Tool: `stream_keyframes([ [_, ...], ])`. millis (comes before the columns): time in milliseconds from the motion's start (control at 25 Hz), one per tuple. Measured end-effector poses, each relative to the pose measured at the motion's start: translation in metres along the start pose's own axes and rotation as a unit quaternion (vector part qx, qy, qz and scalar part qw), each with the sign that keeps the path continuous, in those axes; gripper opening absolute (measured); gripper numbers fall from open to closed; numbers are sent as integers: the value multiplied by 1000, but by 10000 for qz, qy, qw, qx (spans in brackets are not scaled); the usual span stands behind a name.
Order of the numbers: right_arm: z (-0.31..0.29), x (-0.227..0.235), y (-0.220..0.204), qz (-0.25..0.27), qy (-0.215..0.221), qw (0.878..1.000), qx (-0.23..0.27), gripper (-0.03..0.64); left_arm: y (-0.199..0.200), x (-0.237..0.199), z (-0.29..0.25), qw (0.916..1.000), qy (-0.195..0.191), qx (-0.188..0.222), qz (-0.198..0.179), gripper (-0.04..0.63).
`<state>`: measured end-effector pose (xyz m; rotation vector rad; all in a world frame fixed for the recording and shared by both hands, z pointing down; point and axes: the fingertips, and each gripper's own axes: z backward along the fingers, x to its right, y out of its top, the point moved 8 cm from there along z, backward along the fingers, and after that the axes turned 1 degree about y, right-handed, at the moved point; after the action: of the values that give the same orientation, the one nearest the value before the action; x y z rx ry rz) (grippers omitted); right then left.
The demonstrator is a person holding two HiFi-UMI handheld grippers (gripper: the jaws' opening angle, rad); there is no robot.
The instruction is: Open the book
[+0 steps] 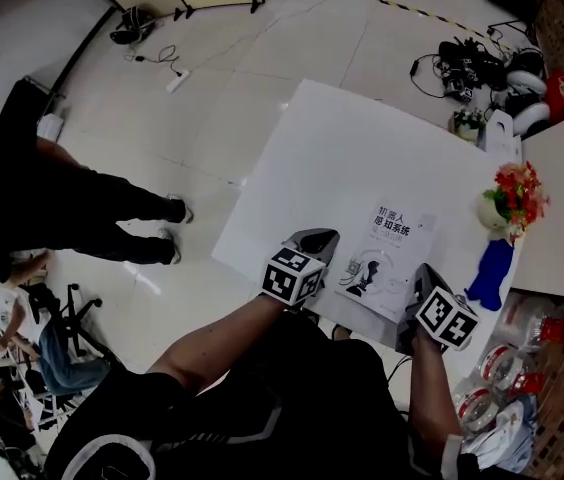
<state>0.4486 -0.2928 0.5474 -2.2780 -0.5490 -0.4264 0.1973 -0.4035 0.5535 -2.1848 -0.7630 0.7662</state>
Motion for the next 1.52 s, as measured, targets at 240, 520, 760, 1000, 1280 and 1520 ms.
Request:
stream_keyframes([
  [240, 8, -29, 8, 438, -84, 9990, 79, 0, 13, -13, 33, 9989, -34, 457, -13, -5],
  [520, 7, -96, 15, 300, -93, 9992, 236, 0, 23, -67, 65, 9969, -395, 687, 7, -5],
  [760, -37, -172, 15, 449, 208, 9988, 23, 0, 27, -117, 91, 9929, -594, 1029, 19, -5],
  [1000, -110, -227, -8, 946, 363, 9921, -745, 0, 27, -148, 125, 9911, -524, 1208, 216, -5],
  [1280, -185, -253, -43, 1234, 206, 9820, -1417, 0, 22, -170, 138, 9917, -410, 1215, 88, -5],
  [1520, -216, -249, -69, 1241, 75, 9760, -1786, 3, 11, -187, 140, 9941, -314, 1034, 98, -5],
])
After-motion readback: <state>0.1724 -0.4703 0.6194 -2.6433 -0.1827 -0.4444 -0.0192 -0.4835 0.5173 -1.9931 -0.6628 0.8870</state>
